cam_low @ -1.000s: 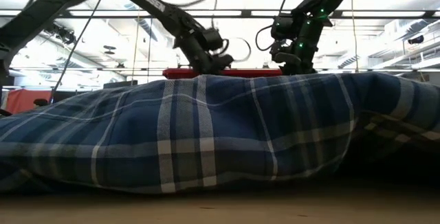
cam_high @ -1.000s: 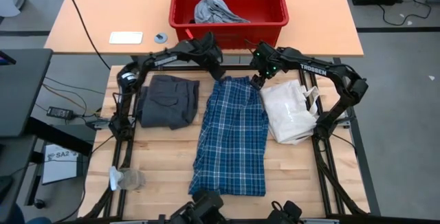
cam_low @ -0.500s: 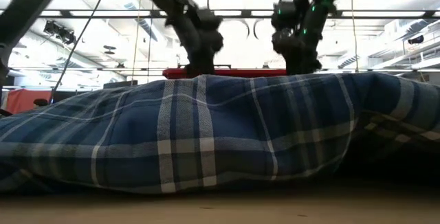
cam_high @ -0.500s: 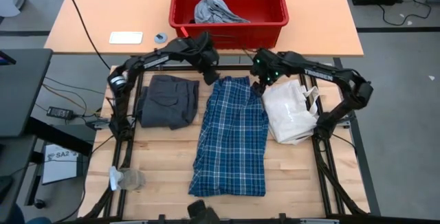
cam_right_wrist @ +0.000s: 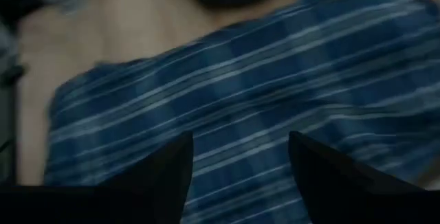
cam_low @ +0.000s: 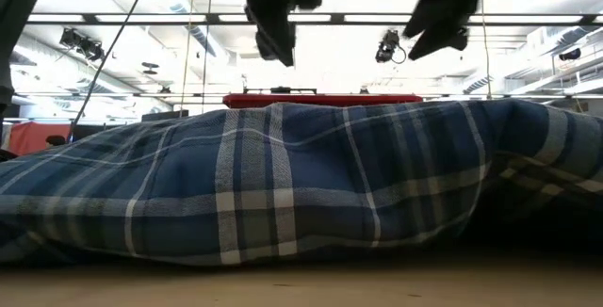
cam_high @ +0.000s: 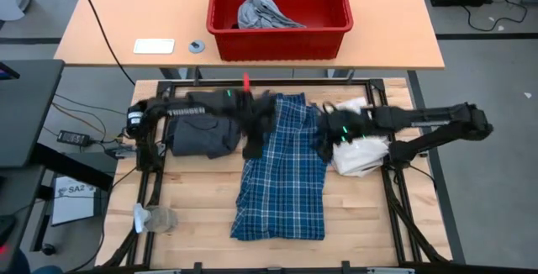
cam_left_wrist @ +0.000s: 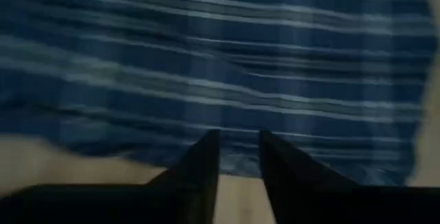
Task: Fold Laundry from Bin
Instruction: Fold the plaid pants
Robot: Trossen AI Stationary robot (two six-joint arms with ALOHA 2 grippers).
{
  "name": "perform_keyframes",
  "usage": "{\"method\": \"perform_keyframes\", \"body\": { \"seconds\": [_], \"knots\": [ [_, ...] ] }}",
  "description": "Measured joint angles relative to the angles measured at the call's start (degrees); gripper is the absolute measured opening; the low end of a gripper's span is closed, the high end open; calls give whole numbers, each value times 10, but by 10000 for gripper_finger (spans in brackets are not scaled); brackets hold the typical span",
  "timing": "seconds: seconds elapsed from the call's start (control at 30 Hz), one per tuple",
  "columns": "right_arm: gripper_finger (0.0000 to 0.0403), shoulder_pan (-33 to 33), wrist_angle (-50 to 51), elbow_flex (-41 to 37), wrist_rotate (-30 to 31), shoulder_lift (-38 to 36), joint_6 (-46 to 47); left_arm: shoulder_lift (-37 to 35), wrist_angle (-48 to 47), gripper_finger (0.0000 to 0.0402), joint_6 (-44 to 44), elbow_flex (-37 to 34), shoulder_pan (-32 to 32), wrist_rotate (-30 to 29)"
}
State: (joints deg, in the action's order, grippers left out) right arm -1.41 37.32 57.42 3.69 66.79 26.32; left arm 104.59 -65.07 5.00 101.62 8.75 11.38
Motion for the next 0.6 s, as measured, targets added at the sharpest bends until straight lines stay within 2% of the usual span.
{"method": "perform_keyframes", "body": {
  "seconds": [0.13,0.27,0.43,0.6],
  "knots": [
    [244,127,-34,-45,54,-21,14,0,23,181,-25,0,-96,-14],
    [240,236,-42,-54,113,8,46,5,49,234,-61,0,-187,-56],
    [232,327,-74,-50,168,74,81,38,55,253,-147,0,-286,-108],
    [231,385,-144,-50,177,151,93,96,51,254,-194,0,-366,-130]
  ]
}}
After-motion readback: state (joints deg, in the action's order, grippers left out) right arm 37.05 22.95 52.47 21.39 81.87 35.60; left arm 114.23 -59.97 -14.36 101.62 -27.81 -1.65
